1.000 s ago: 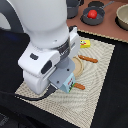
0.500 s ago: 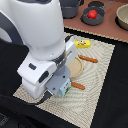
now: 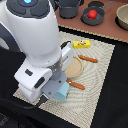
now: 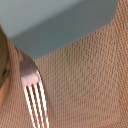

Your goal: Interact with the objects in diverse but meaningful ways.

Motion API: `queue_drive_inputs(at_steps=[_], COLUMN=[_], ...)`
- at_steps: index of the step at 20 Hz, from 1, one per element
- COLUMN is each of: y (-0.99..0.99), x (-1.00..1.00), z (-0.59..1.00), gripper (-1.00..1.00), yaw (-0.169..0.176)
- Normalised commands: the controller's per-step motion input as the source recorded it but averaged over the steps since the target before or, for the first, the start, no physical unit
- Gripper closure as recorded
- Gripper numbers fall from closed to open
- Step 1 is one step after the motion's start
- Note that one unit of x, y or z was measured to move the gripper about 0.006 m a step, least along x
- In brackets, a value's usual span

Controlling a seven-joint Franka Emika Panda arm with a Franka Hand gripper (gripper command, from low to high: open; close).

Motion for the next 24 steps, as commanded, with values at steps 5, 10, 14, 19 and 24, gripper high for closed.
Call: queue_drive_inputs(at_steps=[5, 10, 14, 19, 24], y=[0.14, 0.16, 0.14, 0.11, 0.11], x=[0.23, 0.21, 0.17, 0.17, 0.05], z=[1.0, 0.99, 0.74, 0.64, 0.22], gripper=[-1.0, -1.0, -1.0, -1.0, -1.0], yaw=[-0.018, -0.014, -0.03, -0.011, 0.002])
